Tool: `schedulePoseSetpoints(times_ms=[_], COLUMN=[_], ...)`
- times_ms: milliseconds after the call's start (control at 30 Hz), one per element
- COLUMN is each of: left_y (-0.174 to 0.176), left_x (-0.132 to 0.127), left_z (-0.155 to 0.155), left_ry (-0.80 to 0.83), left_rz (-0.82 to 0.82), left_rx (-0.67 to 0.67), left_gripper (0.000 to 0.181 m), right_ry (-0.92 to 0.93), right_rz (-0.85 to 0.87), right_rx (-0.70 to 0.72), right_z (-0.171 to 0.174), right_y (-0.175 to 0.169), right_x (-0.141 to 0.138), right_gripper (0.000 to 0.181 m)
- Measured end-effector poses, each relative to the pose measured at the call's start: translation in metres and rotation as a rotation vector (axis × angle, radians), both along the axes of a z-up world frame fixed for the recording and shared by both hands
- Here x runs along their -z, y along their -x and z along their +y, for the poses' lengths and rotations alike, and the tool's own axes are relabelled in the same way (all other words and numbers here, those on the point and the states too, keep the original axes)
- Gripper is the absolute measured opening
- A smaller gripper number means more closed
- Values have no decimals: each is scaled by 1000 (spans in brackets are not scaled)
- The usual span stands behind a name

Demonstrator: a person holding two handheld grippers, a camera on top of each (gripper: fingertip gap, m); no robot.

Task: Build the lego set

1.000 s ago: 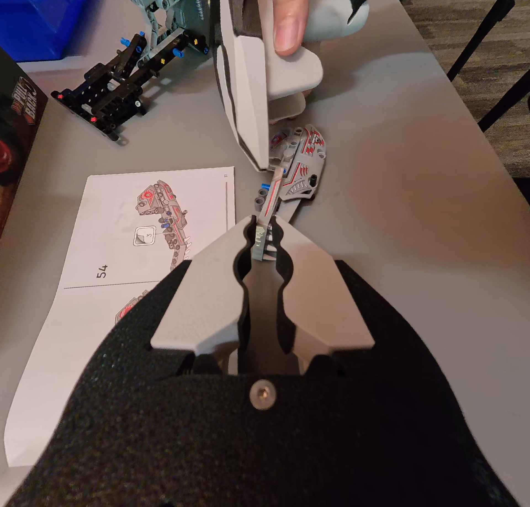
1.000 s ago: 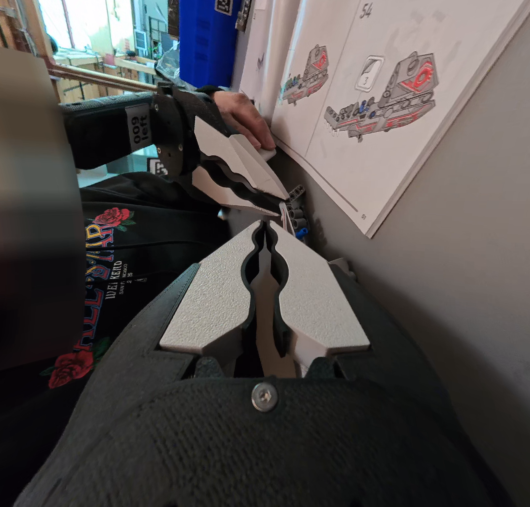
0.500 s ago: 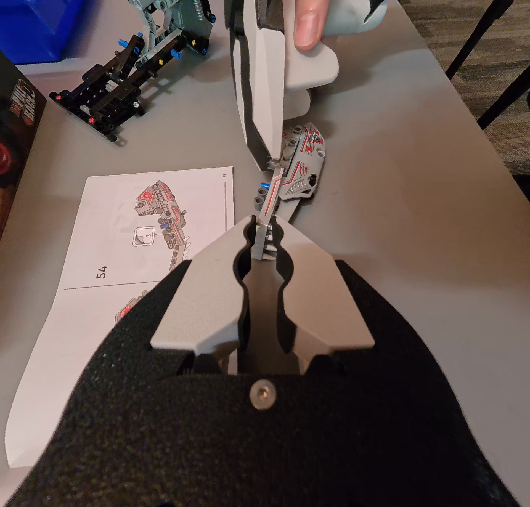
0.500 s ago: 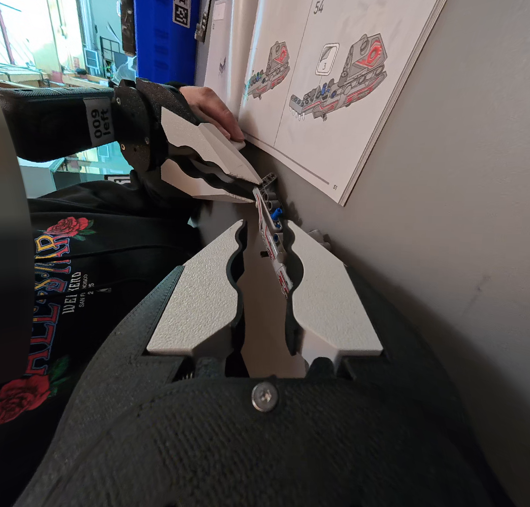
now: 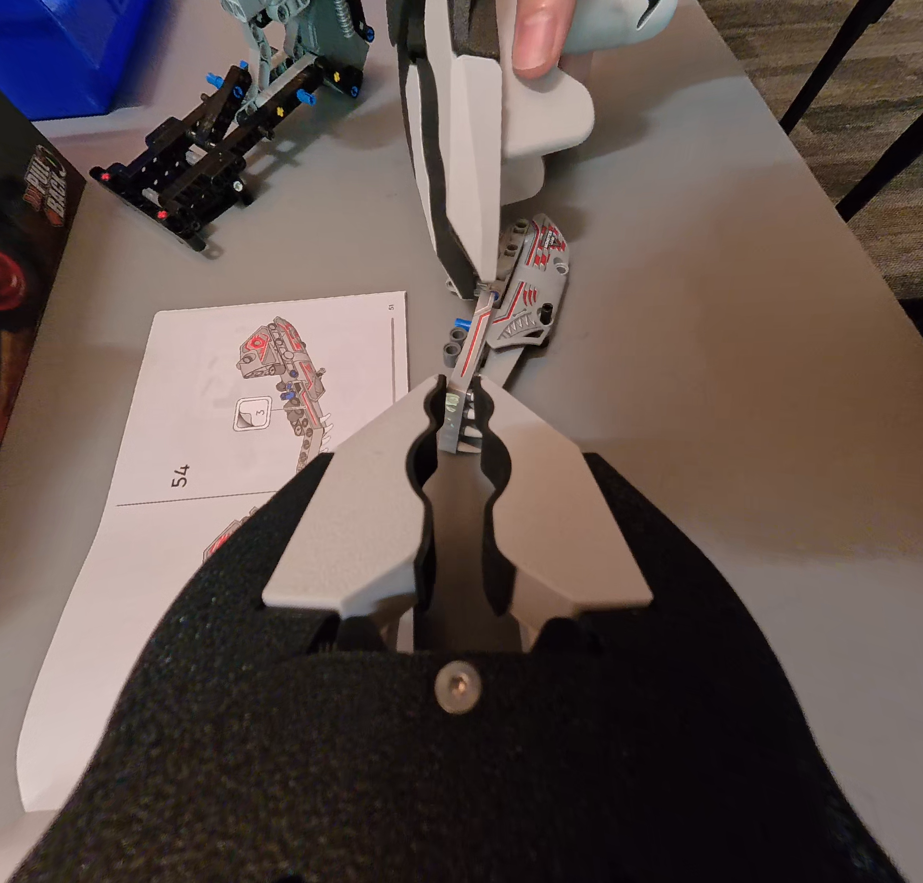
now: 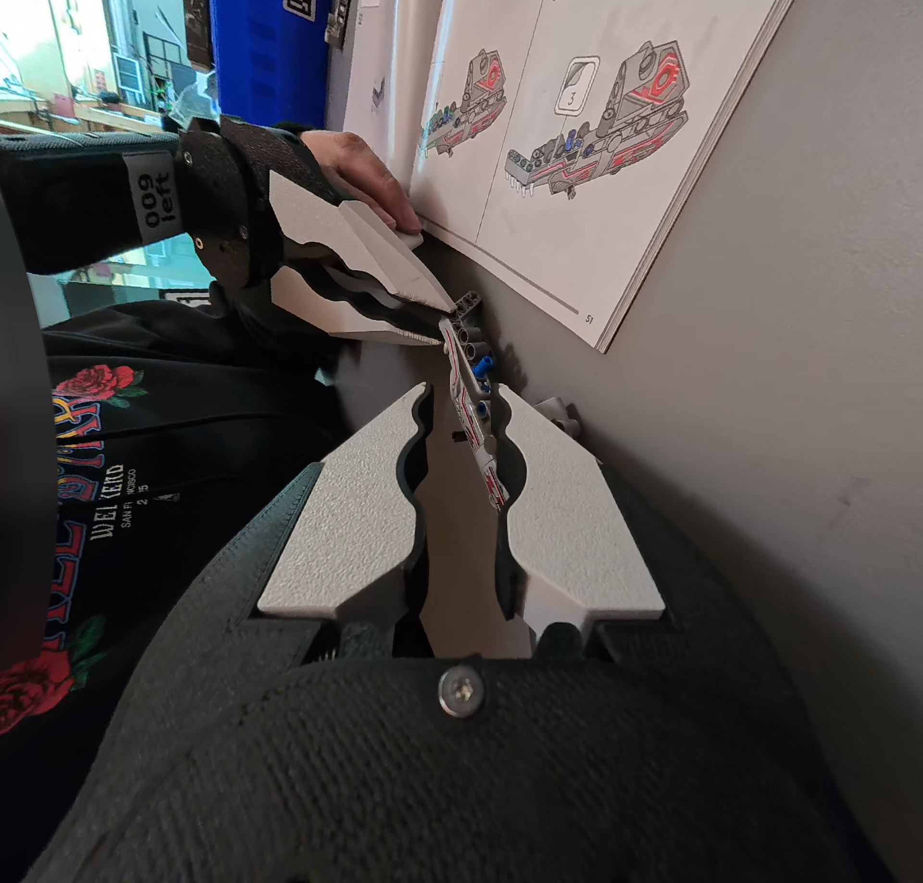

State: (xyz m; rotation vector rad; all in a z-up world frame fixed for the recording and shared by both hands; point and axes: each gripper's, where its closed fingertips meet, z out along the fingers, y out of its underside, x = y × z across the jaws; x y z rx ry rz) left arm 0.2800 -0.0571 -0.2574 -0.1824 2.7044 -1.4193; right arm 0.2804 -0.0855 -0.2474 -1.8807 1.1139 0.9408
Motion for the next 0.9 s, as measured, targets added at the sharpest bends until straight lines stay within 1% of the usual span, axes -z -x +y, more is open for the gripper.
schedulePoseSetpoints(times_ms=[100,433,467,533,667,900], left_y=[0,1,1,1,1,1], left_x=[0,0,0,0,0,0], left_z=[0,0,0,0,0,0], left_ry=[1,5,5,6,6,7], left_rz=[-1,4,4,4,4,1], left_rx=[-1,3,3,4,5,6], left_gripper=[8,8,8,8,8,8], right_ry=[8,47,43,20,8,-10], right_rz=[-42,-112,-106,-83,-49,2], right_rx=[-11,-74,-76,-75,-66,-58], right_z=[0,1,1,2,2,4], right_y=[1,10,10,12,13,15], right_x=[0,3,2,-3,-4,-2], right_gripper=[24,26,27,22,26,15])
